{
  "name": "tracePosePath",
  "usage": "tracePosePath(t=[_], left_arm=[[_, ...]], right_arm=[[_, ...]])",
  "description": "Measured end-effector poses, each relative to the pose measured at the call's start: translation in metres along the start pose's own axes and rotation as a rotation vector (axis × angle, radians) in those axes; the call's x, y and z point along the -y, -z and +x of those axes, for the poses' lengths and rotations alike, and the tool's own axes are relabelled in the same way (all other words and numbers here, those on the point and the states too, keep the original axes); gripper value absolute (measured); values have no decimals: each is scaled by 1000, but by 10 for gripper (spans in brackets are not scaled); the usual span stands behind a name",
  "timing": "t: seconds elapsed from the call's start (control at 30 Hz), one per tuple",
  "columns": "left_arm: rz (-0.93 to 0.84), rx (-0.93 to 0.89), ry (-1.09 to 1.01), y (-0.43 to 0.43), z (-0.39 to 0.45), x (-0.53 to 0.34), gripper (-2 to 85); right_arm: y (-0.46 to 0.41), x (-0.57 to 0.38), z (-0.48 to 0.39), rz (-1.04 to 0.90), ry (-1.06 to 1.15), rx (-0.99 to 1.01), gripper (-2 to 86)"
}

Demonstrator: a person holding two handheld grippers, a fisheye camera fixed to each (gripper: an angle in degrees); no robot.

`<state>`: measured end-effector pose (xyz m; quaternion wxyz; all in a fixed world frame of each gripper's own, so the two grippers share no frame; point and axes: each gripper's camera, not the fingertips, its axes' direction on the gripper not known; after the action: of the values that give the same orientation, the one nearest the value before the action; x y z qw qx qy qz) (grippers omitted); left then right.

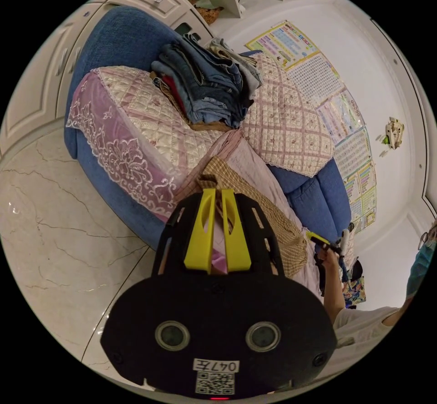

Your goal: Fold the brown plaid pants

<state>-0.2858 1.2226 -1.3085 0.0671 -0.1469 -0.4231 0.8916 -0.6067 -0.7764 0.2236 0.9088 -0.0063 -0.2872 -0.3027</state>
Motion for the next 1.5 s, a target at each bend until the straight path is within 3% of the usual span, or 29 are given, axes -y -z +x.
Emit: tracePosePath(t=[0.1,0.27,0.53,0.77,0.87,0.93,1.13,1.5], left_arm=[[-12,3,-7,7,-12,2,-7],[-15,-16,-7,17,-32,6,-7],[-32,-38,-37,19,-56,17,-7],[-26,-39,-58,8,-76,24,-7],[-33,-37,-46,-2,-88,25,-7],[-30,-46,-40,-7,-95,25,-6],[-40,-48,-56,-25,-114,28,-7],[-45,-101,-50,-75,-164,23,-7]], right_arm=[[1,46,-37,54,129,95,6],[-76,126,-102,-190,400,206,6],[-141,178,-126,-408,492,370,5],[-116,193,-148,-152,445,154,-3],[-154,190,-164,-332,470,93,2],[-154,193,-169,-317,447,86,7],[-112,222,-189,-120,397,257,17],[-180,245,-265,-308,530,348,4]])
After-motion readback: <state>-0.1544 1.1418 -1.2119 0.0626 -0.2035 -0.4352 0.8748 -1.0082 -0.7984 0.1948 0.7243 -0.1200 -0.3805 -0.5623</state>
